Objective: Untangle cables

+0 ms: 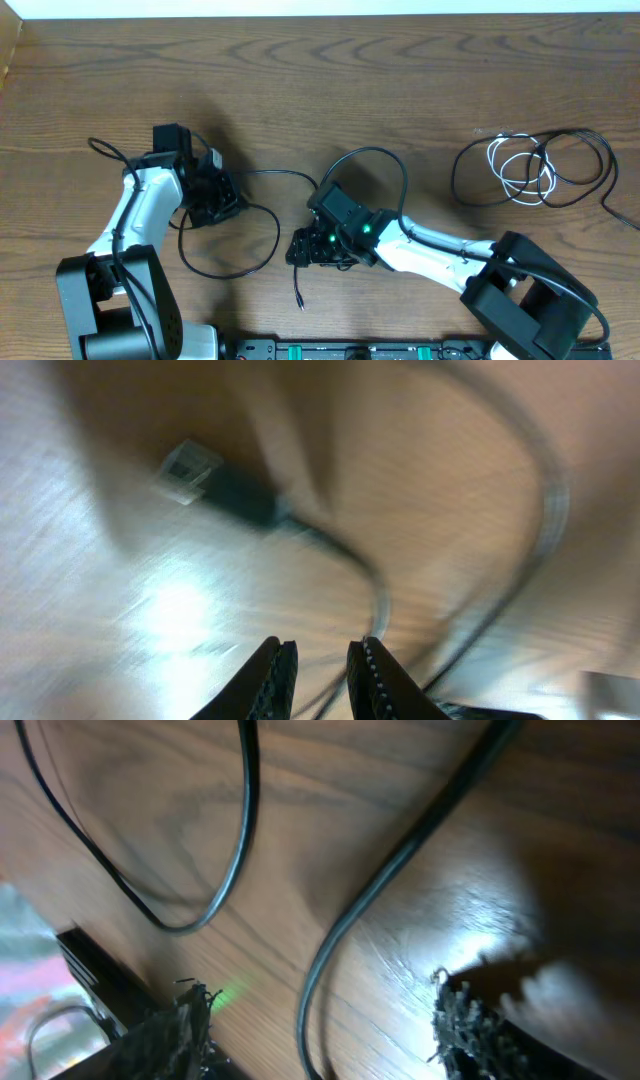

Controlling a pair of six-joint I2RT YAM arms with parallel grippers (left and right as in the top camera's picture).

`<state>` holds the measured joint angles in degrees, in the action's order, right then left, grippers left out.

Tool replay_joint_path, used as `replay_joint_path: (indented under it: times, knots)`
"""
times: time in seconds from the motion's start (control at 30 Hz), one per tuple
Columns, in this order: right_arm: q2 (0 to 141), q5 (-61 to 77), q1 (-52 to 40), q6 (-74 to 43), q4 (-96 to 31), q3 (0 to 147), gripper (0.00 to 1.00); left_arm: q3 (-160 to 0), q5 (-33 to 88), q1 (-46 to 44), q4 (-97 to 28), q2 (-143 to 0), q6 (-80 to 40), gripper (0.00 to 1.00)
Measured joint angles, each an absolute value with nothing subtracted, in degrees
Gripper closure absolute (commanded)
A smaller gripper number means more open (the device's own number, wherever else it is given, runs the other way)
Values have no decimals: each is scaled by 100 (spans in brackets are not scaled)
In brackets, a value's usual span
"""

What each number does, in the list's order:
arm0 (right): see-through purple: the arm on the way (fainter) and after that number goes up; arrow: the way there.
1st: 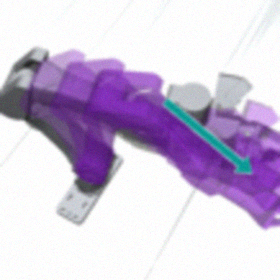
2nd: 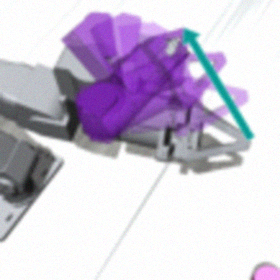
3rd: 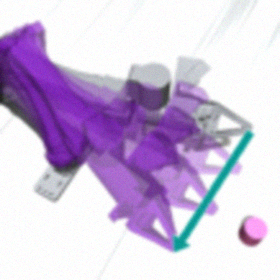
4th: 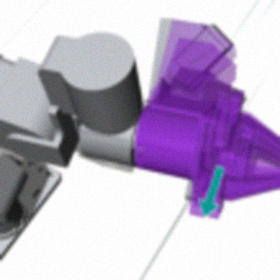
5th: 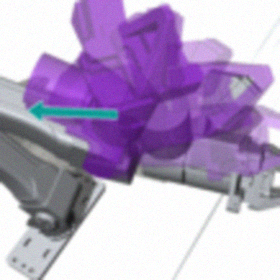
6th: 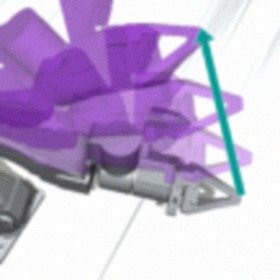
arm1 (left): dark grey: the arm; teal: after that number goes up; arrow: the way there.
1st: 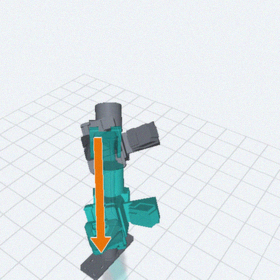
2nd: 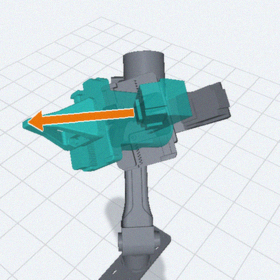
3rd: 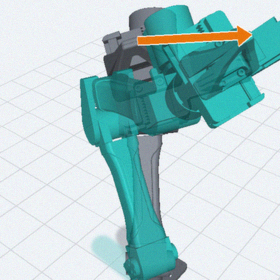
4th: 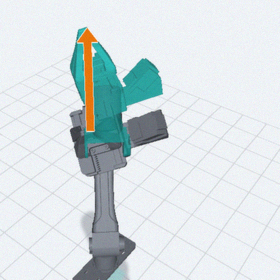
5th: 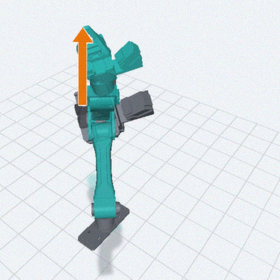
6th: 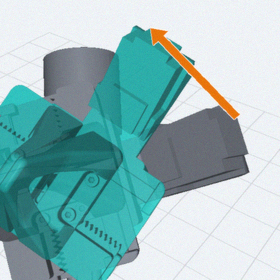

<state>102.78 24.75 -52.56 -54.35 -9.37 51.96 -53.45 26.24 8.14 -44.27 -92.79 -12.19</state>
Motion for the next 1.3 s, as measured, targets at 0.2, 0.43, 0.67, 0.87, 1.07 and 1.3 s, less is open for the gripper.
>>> replay_joint_path:
  times: [0.2,0.43,0.67,0.87,1.07,1.3]
  knots:
    - [10333,2307,-5417,-6163,-108,5081,48,-4630,2235,814,-4552,-9279,-1378,76]
    - [10715,2335,-5527,-6563,565,5076,53,-4112,2722,825,-4204,-9181,-1693,76]
    - [10903,2410,-5575,-6713,1052,5078,58,-3826,3656,825,-3673,-9172,-1909,76]
    - [10936,2274,-5625,-6960,1127,5078,60,-3769,3916,823,-3232,-9194,-2128,76]
    - [10936,1990,-5749,-7546,1175,5078,61,-3736,4021,823,-2368,-9214,-2449,76]
    - [10938,1643,-5892,-8082,1192,5081,66,-3710,3953,823,-1653,-9229,-3004,76]
